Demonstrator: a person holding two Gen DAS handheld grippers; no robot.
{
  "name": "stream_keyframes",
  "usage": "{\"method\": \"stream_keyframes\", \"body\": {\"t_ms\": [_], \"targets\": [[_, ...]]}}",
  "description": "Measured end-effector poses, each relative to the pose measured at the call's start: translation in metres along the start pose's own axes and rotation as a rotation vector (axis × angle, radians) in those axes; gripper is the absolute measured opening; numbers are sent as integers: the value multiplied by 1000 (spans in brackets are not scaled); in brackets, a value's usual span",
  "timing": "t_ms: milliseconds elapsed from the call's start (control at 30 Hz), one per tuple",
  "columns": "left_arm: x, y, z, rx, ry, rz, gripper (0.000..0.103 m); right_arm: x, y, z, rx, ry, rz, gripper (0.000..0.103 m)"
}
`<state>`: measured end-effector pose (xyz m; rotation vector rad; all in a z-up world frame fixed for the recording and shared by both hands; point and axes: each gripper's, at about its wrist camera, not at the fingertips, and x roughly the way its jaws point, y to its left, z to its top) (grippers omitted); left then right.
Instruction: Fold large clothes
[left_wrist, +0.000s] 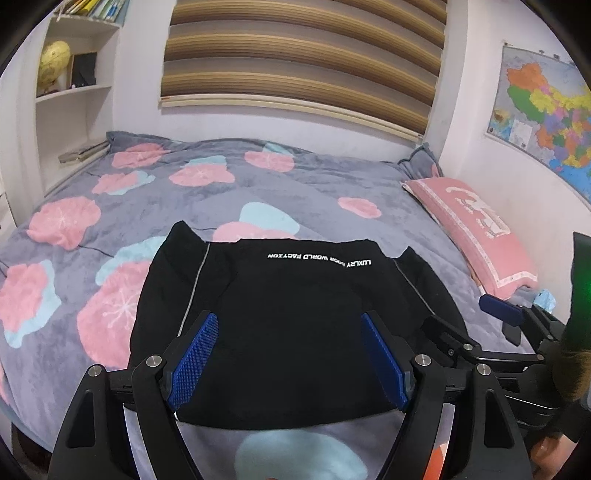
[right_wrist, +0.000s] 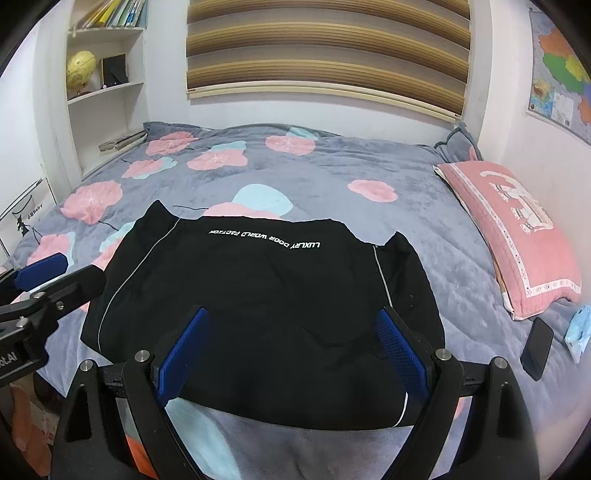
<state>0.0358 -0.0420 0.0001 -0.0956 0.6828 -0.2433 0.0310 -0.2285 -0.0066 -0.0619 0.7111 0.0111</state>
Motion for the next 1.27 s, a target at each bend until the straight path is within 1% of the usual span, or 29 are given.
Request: {"method": "stream_keyframes", "body": {"t_ms": [167,300,500,667,767,933,1033,1133,1200,1267], "targets": [[3,1,0,-4,6,9,80,4,-1,1,0,9,-2,93],[2,2,1,0,-10,48,80,7,-3,2,1,15,2,93],[0,2,3,9,-34,81,80,11,-3,2,-5,20,-17,93],[2,2,3,10,-34,80,80,17,-6,2,6,32,-7,93],[5,1,2,24,-37,99,80,21,-7,1,10,41,-4,93],[13,4,1,25,-26,83,80,29,-7,1,7,53,1,93],[18,7,2,18,-20,95,80,33,-5,1,6,54,7,93],[19,10,2,19,-44,116,80,36,-4,0,1,61,6,93],[17,11,0,27,-65,109,80,39,-4,-2,0,71,13,93],[18,12,-1,32,-55,104,80,41,-4,-3,3,76,15,93]]}}
